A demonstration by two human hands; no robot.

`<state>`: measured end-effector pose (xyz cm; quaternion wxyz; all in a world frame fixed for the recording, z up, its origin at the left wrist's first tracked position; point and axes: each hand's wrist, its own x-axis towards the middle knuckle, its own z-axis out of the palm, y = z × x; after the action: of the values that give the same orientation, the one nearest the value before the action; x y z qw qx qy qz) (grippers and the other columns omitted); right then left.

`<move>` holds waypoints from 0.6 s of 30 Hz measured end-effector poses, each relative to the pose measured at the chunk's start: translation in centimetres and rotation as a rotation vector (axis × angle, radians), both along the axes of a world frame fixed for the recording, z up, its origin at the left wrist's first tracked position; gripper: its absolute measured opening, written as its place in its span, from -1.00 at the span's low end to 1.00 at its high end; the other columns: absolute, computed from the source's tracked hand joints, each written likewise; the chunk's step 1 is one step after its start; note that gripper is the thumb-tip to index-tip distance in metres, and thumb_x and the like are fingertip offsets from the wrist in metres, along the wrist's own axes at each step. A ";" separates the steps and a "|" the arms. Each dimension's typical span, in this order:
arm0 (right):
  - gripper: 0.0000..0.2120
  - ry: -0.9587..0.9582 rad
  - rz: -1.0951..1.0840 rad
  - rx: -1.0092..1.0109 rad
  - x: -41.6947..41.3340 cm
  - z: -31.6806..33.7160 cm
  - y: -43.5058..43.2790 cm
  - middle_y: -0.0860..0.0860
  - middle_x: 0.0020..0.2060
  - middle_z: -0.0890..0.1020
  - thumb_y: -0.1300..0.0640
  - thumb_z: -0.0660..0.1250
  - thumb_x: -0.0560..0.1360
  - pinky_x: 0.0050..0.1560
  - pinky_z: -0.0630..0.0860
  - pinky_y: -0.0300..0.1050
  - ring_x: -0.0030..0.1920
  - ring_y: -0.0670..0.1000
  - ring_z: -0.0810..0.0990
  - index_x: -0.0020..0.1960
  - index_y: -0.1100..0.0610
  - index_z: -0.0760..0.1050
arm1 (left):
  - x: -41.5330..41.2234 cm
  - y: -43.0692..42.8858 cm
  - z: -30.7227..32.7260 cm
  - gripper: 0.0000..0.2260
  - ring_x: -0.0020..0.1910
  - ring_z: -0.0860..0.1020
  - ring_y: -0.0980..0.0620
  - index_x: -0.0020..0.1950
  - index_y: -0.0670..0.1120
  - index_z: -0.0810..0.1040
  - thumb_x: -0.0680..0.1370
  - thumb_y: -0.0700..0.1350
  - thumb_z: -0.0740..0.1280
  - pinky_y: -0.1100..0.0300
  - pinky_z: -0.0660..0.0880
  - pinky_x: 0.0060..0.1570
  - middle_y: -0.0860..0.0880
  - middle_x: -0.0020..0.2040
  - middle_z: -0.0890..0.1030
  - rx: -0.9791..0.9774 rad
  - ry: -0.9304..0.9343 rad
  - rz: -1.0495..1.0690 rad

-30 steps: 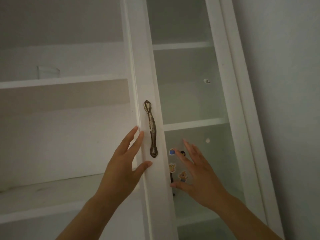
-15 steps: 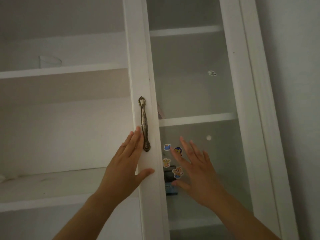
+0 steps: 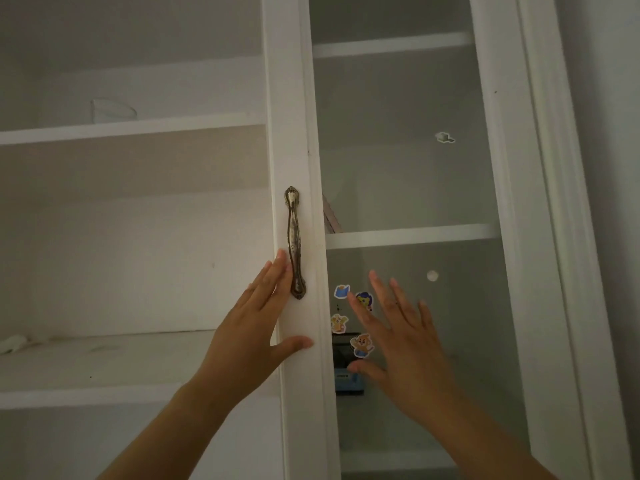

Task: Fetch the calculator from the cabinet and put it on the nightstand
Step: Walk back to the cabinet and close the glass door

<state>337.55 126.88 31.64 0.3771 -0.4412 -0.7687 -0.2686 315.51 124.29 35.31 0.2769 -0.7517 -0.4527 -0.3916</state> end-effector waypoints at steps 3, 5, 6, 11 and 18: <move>-0.10 0.001 0.011 -0.013 0.0 0.0 0.1 -0.20 0.43 -0.38 -0.21 0.35 0.36 0.35 -0.30 0.10 0.42 -0.06 -0.44 0.44 -0.25 -0.22 | -0.1 0.2 -0.1 -0.13 0.42 -0.18 0.23 0.43 0.11 -0.23 0.31 0.31 0.20 0.15 -0.07 0.33 0.25 0.43 -0.28 -0.001 0.000 0.001; -0.08 0.011 0.023 -0.014 0.0 -0.1 0.1 -0.20 0.44 -0.38 -0.21 0.37 0.34 0.35 -0.26 0.12 0.43 -0.06 -0.41 0.44 -0.25 -0.22 | -0.1 0.2 -0.1 -0.13 0.41 -0.19 0.24 0.43 0.12 -0.24 0.31 0.32 0.20 0.16 -0.06 0.32 0.27 0.42 -0.29 -0.002 -0.004 0.009; -0.06 0.017 0.023 -0.011 0.0 0.0 0.1 -0.18 0.44 -0.38 -0.21 0.38 0.34 0.35 -0.24 0.14 0.43 -0.05 -0.39 0.43 -0.26 -0.24 | -0.1 0.1 -0.1 -0.13 0.42 -0.18 0.24 0.43 0.12 -0.24 0.30 0.33 0.19 0.16 -0.05 0.32 0.27 0.42 -0.28 -0.003 -0.005 0.012; -0.02 0.008 0.001 0.005 -0.1 0.0 0.0 -0.17 0.42 -0.42 -0.21 0.39 0.33 0.33 -0.24 0.15 0.43 -0.03 -0.38 0.42 -0.27 -0.30 | 0.3 -0.5 -0.3 -0.15 0.44 -0.17 0.19 0.43 0.11 -0.23 0.32 0.35 0.16 0.13 -0.04 0.33 0.22 0.45 -0.25 0.008 -0.007 0.016; -0.12 0.026 0.041 -0.053 0.0 0.4 -1.1 -0.10 0.44 -0.36 -0.14 0.37 0.40 0.37 -0.27 0.12 0.45 0.03 -0.36 0.46 -0.13 -0.18 | 1.7 -1.7 -2.0 -0.20 0.42 0.14 0.01 0.49 0.02 -0.09 0.38 0.19 0.25 0.02 0.24 0.25 0.06 0.46 0.03 0.088 -0.050 0.080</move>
<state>337.54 125.74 32.05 0.3805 -0.4387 -0.7794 -0.2349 317.17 122.56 33.30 0.3137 -0.7100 -0.4717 -0.4183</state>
